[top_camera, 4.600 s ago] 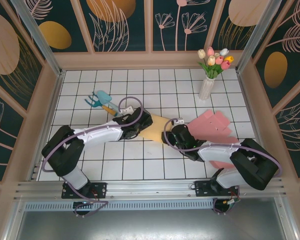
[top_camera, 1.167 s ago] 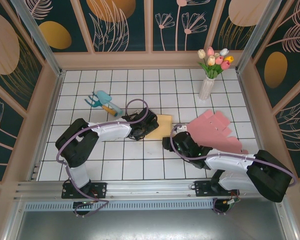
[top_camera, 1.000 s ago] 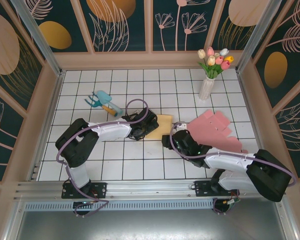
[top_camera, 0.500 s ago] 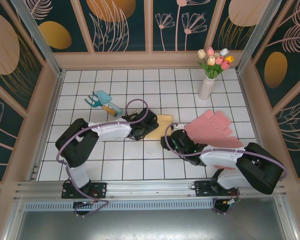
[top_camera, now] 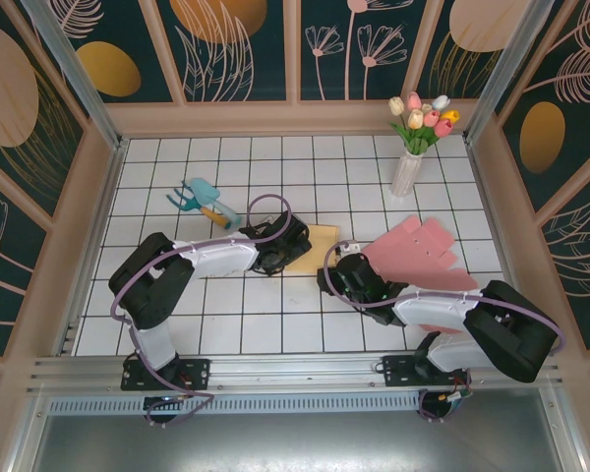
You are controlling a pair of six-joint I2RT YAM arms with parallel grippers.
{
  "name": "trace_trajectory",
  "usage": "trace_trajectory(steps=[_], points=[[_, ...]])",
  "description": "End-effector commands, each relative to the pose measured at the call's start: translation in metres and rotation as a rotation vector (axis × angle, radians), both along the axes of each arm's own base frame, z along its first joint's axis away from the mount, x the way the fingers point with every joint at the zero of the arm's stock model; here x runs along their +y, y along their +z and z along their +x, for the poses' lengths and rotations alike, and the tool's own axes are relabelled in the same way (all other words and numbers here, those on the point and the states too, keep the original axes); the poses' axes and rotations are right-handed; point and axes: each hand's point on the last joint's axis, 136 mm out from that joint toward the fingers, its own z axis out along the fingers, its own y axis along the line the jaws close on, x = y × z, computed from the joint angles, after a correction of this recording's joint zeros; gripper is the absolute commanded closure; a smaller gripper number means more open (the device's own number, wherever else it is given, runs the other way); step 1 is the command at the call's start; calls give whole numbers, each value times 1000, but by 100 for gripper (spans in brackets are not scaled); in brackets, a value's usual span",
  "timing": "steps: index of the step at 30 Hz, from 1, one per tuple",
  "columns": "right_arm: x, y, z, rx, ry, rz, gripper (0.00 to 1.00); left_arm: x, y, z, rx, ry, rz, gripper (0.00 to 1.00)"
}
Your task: Fold the paper box
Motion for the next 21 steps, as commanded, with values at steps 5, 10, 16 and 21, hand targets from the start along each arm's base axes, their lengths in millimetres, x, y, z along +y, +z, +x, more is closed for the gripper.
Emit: trace_trajectory(steps=[5, 10, 16, 21], points=[[9, 13, 1, -73, 40, 78, 54, 12, -25, -14, 67, -4, 74, 14], [5, 4, 0, -73, 37, 49, 55, 12, -27, -14, 71, -6, 77, 14], [4, 0, -1, -81, 45, 49, 59, 12, -28, -15, 72, -8, 78, 14], [0, -3, 0, -90, 33, 32, 60, 11, -28, -14, 74, -9, 77, 14]])
